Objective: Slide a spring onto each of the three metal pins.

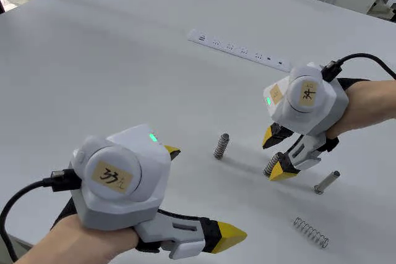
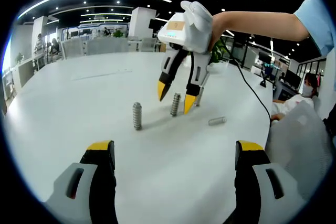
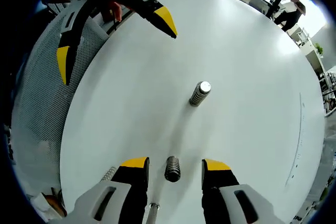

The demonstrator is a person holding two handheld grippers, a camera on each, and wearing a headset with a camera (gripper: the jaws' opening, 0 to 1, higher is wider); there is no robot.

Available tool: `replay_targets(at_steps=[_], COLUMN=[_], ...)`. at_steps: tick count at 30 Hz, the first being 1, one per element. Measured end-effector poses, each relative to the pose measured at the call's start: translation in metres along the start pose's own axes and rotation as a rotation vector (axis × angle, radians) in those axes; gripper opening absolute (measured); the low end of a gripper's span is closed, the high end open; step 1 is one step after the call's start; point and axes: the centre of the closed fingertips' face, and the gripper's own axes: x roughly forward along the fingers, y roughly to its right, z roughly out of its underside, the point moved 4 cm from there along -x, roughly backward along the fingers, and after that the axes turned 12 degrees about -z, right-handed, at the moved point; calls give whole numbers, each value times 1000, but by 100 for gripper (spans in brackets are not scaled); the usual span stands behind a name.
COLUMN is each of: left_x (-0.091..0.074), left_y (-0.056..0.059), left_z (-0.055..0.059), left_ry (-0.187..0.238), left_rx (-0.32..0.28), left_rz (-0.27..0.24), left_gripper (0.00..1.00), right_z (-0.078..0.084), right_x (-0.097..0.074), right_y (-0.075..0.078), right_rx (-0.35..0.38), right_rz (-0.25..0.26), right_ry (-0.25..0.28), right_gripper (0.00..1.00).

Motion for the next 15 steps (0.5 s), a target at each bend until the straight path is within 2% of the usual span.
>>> replay_targets(at_steps=[5,9,15], left_x=[1,1,-1], left_y=[0,-5,-10], left_z=[-3,-6,-11], left_ry=[6,14,8], left_rx=[-8,-21,17], left_rz=[11,6,2], left_gripper=[94,94,94], right_z=[5,13,24], right_x=[-3,-6,-14], right_y=[-7,-14,-22], right_rx=[34,69,147], right_rz=[22,36,95], right_ry=[53,97,210], right_gripper=[50,57,77])
